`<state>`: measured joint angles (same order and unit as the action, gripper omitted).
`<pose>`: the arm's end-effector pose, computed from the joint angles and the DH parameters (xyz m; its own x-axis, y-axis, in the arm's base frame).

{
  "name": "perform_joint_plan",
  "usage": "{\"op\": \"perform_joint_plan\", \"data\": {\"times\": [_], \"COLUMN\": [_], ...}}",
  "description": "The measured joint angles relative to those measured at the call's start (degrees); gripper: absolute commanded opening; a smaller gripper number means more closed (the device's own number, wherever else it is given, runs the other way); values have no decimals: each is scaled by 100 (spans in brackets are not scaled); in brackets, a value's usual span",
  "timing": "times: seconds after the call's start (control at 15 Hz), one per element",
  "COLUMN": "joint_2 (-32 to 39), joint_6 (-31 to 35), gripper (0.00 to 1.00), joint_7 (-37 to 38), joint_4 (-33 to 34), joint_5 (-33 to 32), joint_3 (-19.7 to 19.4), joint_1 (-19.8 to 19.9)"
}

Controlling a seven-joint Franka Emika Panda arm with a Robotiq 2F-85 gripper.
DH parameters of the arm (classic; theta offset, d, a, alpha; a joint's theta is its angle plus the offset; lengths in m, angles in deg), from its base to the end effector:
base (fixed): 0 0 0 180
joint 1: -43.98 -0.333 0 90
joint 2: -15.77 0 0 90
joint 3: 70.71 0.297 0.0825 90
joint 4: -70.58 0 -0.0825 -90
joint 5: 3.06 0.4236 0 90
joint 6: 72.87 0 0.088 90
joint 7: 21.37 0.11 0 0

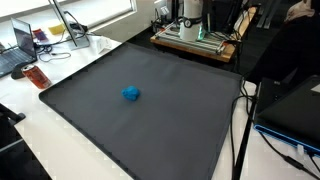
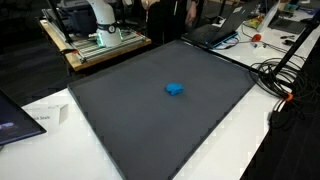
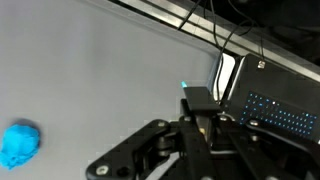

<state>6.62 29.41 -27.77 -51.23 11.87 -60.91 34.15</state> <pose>0.4864 0.1993 0.4291 0.9126 0.3751 -0.1628 0.3344 -0.9137 -0.2309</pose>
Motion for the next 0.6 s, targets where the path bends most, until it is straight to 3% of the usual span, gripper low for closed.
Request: {"op": "perform_joint_plan", "data": {"times": [0.6], "joint_2": [1322], "joint_6": [344], "gripper": [3], "joint_7": [1894], "joint_4": [1447], "joint_5": [-1052], "joint_3": [-102], "joint_1": [147]}}
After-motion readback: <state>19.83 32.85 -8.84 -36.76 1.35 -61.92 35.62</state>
